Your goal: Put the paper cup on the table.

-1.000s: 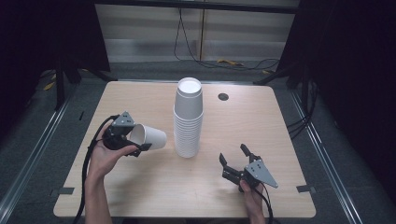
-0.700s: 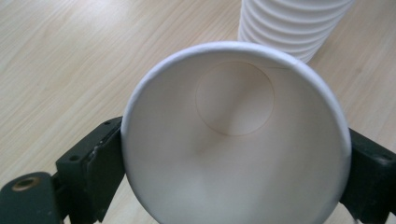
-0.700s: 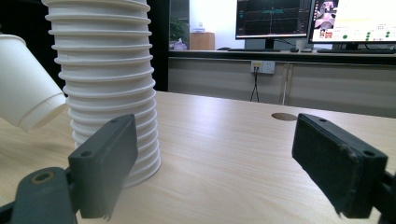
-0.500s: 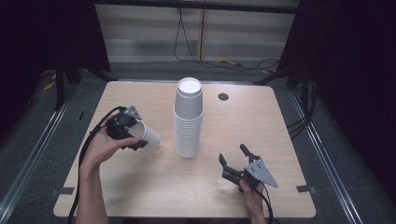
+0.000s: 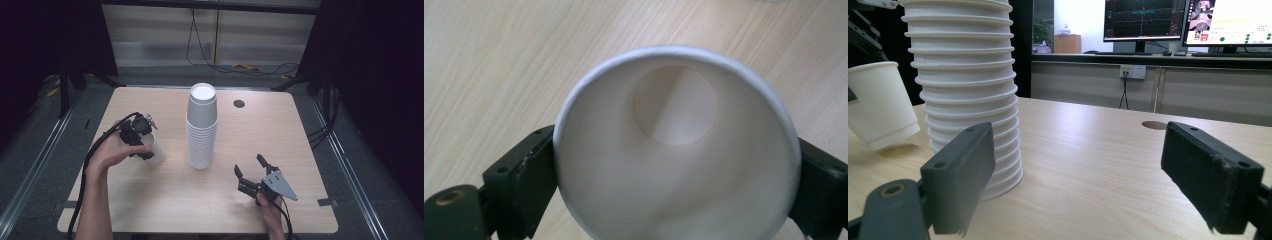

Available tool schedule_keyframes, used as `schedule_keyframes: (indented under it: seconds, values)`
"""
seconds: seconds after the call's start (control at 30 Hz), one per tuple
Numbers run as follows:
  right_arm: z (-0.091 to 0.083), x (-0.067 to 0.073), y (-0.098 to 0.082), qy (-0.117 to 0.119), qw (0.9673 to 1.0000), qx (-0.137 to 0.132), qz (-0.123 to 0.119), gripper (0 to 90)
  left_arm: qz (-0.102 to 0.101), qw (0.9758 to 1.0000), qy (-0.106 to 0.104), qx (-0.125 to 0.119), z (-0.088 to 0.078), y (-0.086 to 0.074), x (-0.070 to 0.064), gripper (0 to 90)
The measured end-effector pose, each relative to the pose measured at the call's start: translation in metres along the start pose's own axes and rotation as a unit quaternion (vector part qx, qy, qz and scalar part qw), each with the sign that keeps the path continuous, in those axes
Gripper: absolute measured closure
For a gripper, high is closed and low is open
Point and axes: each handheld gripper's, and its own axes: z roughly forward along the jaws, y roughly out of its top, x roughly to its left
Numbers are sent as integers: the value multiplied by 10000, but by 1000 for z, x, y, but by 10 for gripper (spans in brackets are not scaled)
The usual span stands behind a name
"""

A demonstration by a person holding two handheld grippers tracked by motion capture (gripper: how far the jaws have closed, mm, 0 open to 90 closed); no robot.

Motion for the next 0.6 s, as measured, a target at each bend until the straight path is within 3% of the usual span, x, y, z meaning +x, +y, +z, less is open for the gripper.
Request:
schedule_keyframes:
  seconds: [0.1,0.23,0.33,0.5,0.6]
  values:
    - [0,0,0,0,10000,-1,-1,140,49,9999,-12,137,7,3,0,86]
    - [0,0,0,-7,10000,3,4,139,130,9998,15,134,9,8,-1,77]
    - [0,0,0,-17,10000,6,5,139,41,10000,30,41,13,11,-1,69]
    - [0,0,0,-23,10000,-3,6,139,-31,9999,-37,153,22,16,3,60]
    - [0,0,0,-10,10000,2,4,139,-104,9999,-33,99,26,14,3,55]
